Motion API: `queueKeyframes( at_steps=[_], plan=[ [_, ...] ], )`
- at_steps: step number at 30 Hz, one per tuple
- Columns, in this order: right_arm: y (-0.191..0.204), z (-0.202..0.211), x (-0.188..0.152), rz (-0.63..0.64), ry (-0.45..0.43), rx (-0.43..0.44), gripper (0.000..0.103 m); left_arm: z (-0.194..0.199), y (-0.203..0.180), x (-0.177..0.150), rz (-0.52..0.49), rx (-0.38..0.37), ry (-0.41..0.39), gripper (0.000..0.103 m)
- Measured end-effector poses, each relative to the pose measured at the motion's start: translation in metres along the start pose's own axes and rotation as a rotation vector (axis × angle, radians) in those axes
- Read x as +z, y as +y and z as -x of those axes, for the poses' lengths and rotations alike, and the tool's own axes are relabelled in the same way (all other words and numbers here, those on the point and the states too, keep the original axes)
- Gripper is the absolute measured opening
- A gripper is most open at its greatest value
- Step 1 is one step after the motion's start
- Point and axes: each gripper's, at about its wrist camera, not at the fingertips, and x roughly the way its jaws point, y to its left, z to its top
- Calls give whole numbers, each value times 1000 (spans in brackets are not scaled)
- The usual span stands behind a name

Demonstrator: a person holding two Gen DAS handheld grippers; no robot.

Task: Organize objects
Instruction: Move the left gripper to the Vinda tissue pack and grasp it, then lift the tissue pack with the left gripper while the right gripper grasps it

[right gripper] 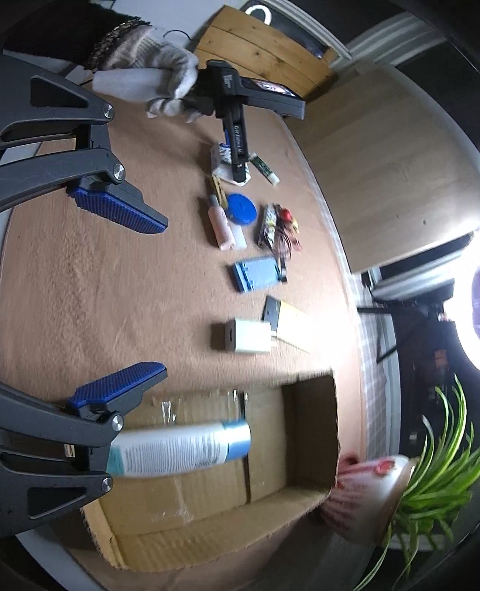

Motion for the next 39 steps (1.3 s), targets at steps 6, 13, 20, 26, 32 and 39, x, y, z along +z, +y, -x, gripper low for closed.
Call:
queueKeyframes(
  at_steps=[6,13,20,26,32,39],
  plan=[
    [14,-10,1,29,27,36,69,13,8,-37,19,-30,-13,77],
    [24,-18,1,45,46,67,69,22,-9,-71,-6,-66,-24,77],
    [31,-28,5,60,67,98,69,26,-27,-94,-68,-89,-26,78],
    [41,-42,24,103,67,105,69,30,-21,-104,-58,-96,-13,79],
    [55,-56,38,114,98,178,69,50,-13,-111,-48,-79,-48,82],
    [95,-82,42,191,169,260,68,76,6,-127,28,-117,-71,85]
  ],
)
